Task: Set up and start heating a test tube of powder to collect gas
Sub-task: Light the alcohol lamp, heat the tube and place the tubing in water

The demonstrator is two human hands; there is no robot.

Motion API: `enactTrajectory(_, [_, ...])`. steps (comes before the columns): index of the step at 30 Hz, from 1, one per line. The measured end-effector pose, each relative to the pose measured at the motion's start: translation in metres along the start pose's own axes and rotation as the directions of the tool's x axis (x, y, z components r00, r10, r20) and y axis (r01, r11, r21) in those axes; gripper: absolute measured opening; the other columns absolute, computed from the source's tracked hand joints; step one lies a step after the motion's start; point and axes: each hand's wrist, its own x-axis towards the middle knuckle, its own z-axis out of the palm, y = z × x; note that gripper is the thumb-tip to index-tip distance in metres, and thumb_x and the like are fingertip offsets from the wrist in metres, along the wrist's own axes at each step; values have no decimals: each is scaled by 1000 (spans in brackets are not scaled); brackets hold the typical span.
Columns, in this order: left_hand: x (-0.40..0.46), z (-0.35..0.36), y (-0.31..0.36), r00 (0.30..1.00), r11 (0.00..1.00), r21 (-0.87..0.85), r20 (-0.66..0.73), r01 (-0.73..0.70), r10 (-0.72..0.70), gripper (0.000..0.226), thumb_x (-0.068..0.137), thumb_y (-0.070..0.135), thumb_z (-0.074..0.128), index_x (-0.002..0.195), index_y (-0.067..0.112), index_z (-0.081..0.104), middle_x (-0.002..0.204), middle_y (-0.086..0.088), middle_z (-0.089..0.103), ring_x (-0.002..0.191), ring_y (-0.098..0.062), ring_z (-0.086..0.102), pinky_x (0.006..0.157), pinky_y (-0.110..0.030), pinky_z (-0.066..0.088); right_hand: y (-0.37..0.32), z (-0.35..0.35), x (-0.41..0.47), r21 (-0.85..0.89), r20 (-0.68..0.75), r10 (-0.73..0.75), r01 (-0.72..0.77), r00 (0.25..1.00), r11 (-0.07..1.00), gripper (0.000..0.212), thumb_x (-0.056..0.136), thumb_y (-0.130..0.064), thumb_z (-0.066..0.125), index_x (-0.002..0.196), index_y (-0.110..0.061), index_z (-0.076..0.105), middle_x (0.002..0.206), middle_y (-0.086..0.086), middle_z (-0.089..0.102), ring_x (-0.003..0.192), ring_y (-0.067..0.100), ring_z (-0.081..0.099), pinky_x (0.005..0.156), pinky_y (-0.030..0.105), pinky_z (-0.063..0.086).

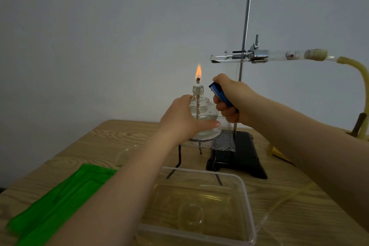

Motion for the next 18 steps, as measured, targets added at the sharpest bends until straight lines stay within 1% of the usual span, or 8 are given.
enactTrajectory(3, [0,0,2,1000,1000,0,4,2,-2,74,50,63,79,112,31,53,104,12,59,90,-5,58,71,-27,49,5,-4,0,13,-11,12,-12,1000,1000,44,89,-48,41,67,-10,49,50,0,41,37,10,28,35,15,24])
enactTrajectory(7, [-1,0,2,1000,1000,5,-8,-7,7,73,52,61,79,113,30,52,105,11,58,92,-7,57,70,-25,47,15,-11,-1,35,-45,45,-43,998,998,46,90,-49,41,69,-10,51,52,1,43,40,11,30,36,15,25])
enactTrajectory(10, [-3,-1,2,1000,1000,3,3,-20,20,78,54,60,79,118,27,51,108,10,58,92,-7,57,71,-24,46,25,-18,0,41,-104,50,-46,993,998,47,92,-48,39,72,-8,53,56,2,45,43,12,33,39,18,28])
enactTrajectory(14, [-5,-3,3,1000,1000,-7,11,-15,15,81,55,60,80,122,26,48,111,10,56,93,-6,56,72,-23,45,42,-27,4,73,-209,63,-49,976,996,44,95,-40,35,73,-7,54,59,4,45,46,14,35,43,22,29])
enactTrajectory(17, [-6,-3,4,1000,1000,-9,11,-19,19,82,55,60,80,123,26,48,111,10,56,93,-5,56,72,-22,46,56,-34,12,109,-257,107,-81,960,991,41,98,-34,36,73,-7,53,62,4,46,49,14,37,47,23,31])
enactTrajectory(18, [-7,-3,4,1000,1000,-8,12,-20,20,83,55,60,80,123,26,48,111,11,56,93,-5,56,72,-22,46,61,-36,16,96,-273,125,-102,954,990,39,99,-33,37,73,-7,53,63,5,46,50,14,39,49,24,32])
